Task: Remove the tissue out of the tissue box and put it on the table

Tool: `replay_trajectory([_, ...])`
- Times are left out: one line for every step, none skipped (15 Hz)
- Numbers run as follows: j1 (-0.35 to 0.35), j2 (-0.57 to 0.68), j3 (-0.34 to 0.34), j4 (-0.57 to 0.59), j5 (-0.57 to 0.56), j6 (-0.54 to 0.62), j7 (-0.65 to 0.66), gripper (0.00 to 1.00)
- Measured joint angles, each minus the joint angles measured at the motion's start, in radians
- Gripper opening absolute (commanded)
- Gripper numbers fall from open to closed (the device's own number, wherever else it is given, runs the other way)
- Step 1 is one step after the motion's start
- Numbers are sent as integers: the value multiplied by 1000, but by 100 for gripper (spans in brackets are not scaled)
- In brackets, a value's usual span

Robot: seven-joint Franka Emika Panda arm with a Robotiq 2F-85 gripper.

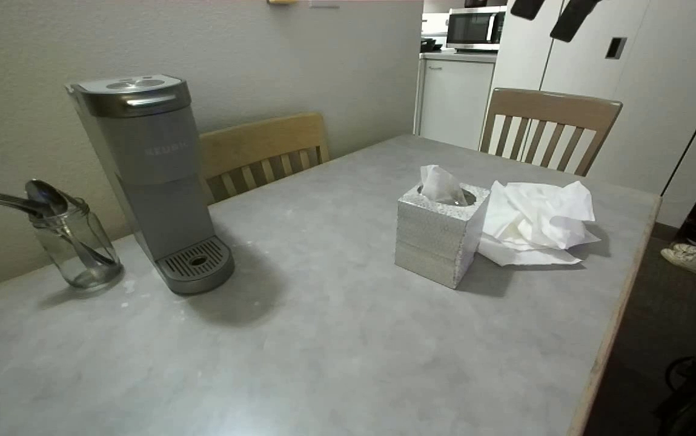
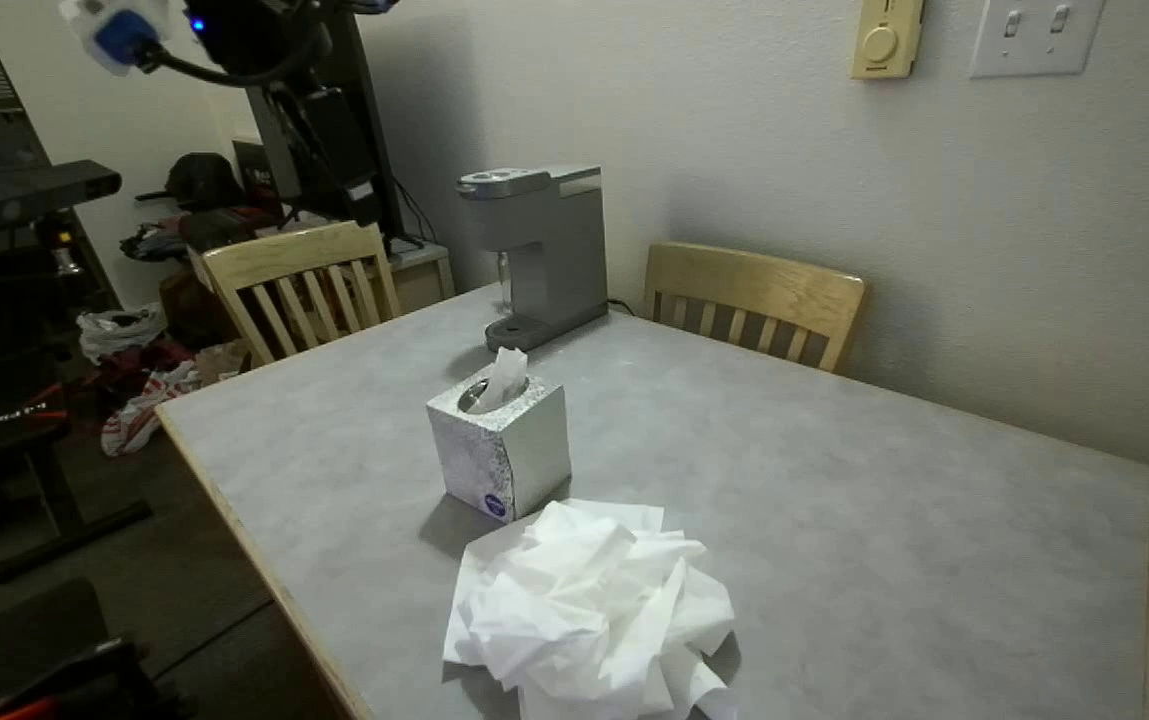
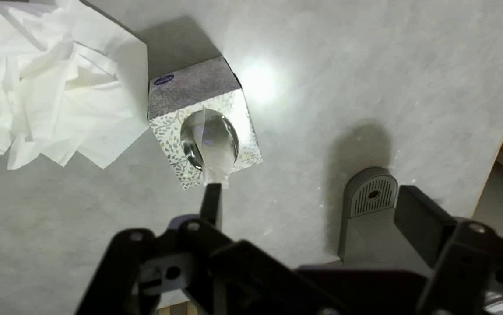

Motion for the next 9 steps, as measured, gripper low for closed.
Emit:
replay_trajectory([0, 30, -8, 22, 0, 4, -15, 100])
replay_trajectory([0, 60, -16, 44, 0, 6, -28, 100])
replay_trajectory([0, 90, -22, 65, 0, 7, -40, 100])
replay_trajectory([-1, 118, -28, 85, 0, 7, -50, 100])
replay_trajectory([-1, 145, -33, 104, 1, 7, -57, 100])
replay_trajectory([-1, 170, -37, 121, 2, 7, -64, 100])
replay_trajectory([-1, 193, -41, 137, 3, 7, -72, 100])
replay_trajectory([-3, 215, -43, 150, 4, 7, -80, 100])
replay_trajectory([-5, 234, -45, 163, 6, 7, -90, 100])
